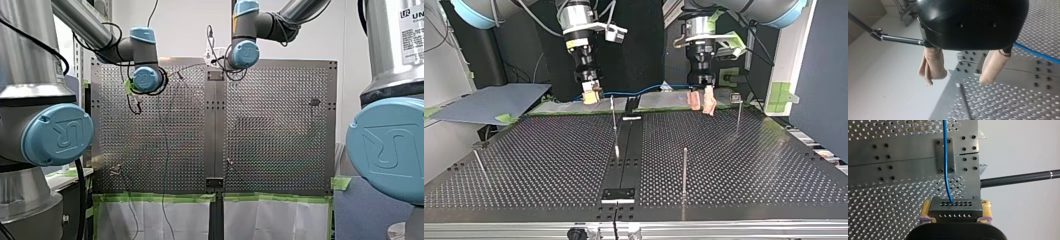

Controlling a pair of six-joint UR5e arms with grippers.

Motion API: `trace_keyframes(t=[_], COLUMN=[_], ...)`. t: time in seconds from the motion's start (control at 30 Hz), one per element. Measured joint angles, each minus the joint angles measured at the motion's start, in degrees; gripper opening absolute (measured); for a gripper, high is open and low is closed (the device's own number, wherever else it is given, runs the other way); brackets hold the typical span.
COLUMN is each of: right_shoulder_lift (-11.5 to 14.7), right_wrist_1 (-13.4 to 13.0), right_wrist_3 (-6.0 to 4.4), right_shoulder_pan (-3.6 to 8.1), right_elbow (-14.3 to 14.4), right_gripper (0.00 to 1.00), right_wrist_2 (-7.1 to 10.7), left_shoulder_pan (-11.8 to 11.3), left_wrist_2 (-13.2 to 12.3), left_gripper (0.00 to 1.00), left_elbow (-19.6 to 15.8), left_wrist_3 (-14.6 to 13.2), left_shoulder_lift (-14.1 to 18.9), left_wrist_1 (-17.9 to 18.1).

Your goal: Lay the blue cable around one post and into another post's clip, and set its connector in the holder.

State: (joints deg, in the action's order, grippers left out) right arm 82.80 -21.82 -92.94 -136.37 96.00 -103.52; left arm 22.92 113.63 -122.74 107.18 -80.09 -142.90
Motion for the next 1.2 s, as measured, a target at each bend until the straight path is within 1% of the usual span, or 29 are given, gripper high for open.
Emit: trace_keyframes(t=[0.13,0.3,0.5,0.7,0.8,0.93,1.03,1.2], right_shoulder_lift=[0.0,0.0,-0.3,-0.8,-1.1,-2.0,-2.9,-4.0], right_wrist_1=[2.0,4.1,7.2,10.5,12.0,14.2,15.7,17.6], right_wrist_3=[0.02,-0.13,-0.1,0.01,0.02,0.07,0.16,0.27], right_shoulder_pan=[0.03,0.24,0.97,1.78,2.17,2.65,2.85,3.19], right_elbow=[-2.0,-4.1,-7.2,-10.5,-12.0,-14.2,-15.7,-17.8], right_gripper=[0.02,0.02,0.02,0.02,0.02,0.02,0.02,0.02], right_wrist_2=[0.05,0.14,1.01,1.41,2.05,2.69,3.27,3.89], left_shoulder_pan=[0.0,-0.2,-0.8,-1.7,-2.3,-3.2,-3.8,-4.7], left_wrist_2=[0.0,0.0,0.0,0.0,0.0,-0.3,-1.0,-1.8], left_gripper=[1.0,1.0,1.0,1.0,1.0,1.0,1.0,1.0], left_elbow=[2.1,4.7,7.9,11.0,12.4,14.4,16.0,18.5], left_wrist_3=[0.0,-0.2,-0.5,-1.1,-1.2,-1.5,-1.7,-1.8], left_shoulder_lift=[0.8,0.9,-0.3,-0.4,-0.4,-0.6,-1.1,-3.0], left_wrist_1=[-2.1,-4.8,-7.9,-11.0,-12.5,-14.4,-16.0,-18.5])
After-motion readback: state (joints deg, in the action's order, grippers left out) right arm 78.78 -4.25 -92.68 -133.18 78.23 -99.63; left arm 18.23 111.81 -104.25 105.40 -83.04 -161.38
